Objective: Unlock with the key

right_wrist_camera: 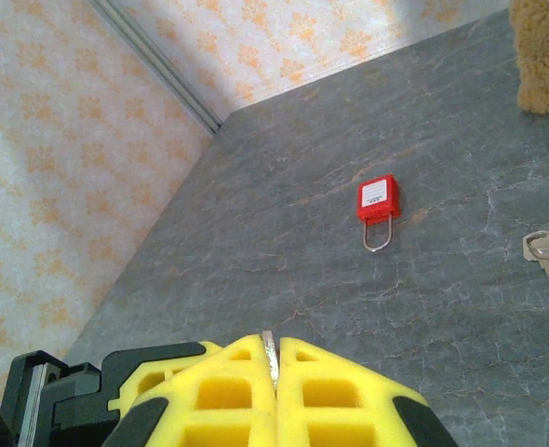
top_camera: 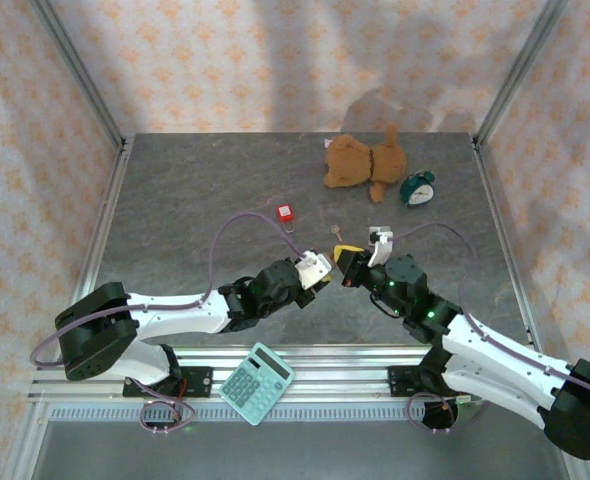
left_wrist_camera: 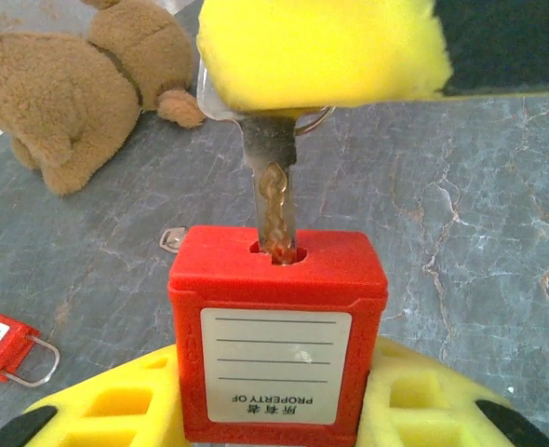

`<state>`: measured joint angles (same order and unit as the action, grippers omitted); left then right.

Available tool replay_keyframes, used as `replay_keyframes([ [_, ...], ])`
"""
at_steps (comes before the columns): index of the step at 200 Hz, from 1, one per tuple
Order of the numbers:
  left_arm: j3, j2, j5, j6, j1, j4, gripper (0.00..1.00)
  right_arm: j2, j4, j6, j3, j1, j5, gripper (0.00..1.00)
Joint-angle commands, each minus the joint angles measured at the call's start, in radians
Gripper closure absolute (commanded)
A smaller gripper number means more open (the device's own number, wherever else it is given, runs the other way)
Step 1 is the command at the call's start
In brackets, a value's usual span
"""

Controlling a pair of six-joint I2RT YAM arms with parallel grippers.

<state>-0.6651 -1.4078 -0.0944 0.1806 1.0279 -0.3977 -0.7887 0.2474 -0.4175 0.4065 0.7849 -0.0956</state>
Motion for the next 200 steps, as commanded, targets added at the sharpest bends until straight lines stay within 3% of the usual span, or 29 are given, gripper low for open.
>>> replay_keyframes([
  [1, 0.001, 0.029, -0.021, -0.025, 0.006, -0.022, 0.71, 0.004, 0.035, 0.013, 0.010, 0.005, 0.045, 0.98],
  [200, -0.030, 0.061, -0.101, -0.089, 0.005, -0.108, 0.75, -0.171, 0.061, 0.008, -0.024, 0.025, 0.018, 0.99],
])
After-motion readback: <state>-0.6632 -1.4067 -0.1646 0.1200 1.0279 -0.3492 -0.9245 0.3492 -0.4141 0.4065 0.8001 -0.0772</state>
